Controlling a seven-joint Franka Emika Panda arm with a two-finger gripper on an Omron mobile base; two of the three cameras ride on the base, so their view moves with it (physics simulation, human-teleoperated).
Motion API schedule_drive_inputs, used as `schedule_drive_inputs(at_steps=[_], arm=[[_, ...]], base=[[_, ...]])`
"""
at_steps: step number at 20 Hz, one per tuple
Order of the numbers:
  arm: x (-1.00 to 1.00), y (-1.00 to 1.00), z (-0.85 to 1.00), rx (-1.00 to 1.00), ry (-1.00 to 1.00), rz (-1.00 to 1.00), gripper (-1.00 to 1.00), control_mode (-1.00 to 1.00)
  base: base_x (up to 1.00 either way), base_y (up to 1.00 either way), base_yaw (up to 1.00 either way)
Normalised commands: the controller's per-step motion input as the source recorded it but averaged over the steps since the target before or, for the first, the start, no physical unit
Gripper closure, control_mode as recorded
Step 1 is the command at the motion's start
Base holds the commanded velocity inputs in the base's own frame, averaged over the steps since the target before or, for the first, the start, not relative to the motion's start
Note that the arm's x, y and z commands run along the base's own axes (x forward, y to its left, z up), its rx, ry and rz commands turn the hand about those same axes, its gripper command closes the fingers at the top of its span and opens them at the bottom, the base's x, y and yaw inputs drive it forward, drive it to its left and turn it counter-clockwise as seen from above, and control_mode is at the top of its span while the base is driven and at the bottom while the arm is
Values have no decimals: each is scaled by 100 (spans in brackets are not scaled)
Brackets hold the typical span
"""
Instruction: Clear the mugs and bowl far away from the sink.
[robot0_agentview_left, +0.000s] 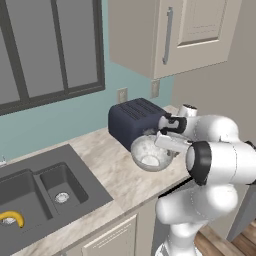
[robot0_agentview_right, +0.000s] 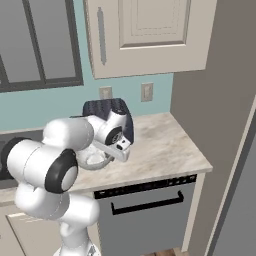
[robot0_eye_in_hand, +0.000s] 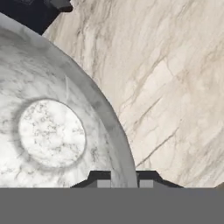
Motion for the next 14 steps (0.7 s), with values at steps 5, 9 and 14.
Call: schedule_drive_inputs(at_steps=[5, 9, 14], arm=[[-88, -63, 23, 10, -4, -35, 100, -100], [-65, -59, 54, 15, 4, -44, 100, -100], [-46, -68, 76, 11, 20, -49, 100, -100]], base=[[0, 0, 0], [0, 0, 0], [0, 0, 0]])
